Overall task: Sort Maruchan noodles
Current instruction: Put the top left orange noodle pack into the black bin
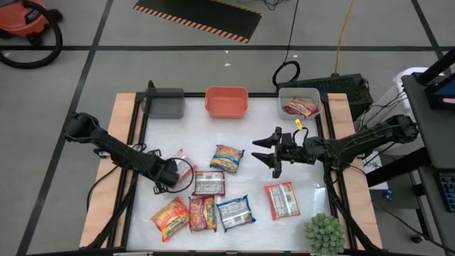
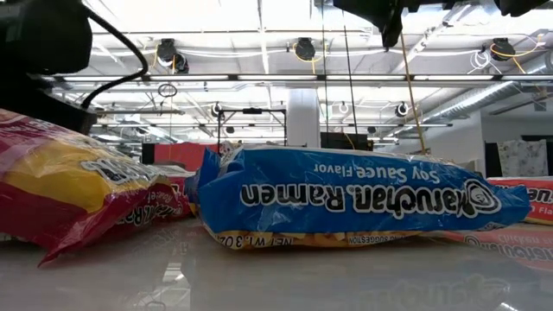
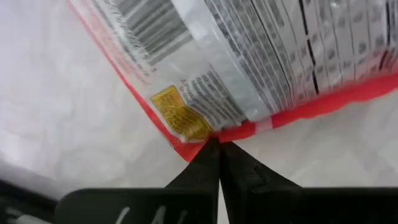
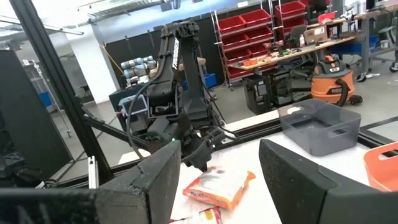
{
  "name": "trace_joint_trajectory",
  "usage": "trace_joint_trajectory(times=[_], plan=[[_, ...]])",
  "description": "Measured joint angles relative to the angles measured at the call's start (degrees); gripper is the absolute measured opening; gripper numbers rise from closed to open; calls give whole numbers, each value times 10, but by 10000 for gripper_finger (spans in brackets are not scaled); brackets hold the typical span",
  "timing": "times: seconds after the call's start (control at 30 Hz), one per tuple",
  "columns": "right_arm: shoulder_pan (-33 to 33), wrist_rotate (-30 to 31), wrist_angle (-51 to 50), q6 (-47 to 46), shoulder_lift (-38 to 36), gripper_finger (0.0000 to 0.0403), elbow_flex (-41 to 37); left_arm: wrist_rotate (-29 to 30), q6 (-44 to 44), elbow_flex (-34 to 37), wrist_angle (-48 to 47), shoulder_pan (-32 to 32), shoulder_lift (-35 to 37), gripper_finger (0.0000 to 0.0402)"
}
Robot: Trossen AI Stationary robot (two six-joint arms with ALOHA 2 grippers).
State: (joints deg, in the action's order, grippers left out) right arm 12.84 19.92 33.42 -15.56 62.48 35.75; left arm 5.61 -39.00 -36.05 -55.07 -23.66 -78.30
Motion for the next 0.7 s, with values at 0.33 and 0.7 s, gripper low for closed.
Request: trace_joint_trajectory(times=[0.33, 0.7], plan=[[0, 0, -6, 2, 0, 210, 0, 74, 54, -61, -8, 15, 0, 2], [0, 0, 53, -5, 73, 210, 0, 162, 121, -116, -11, 15, 0, 1]])
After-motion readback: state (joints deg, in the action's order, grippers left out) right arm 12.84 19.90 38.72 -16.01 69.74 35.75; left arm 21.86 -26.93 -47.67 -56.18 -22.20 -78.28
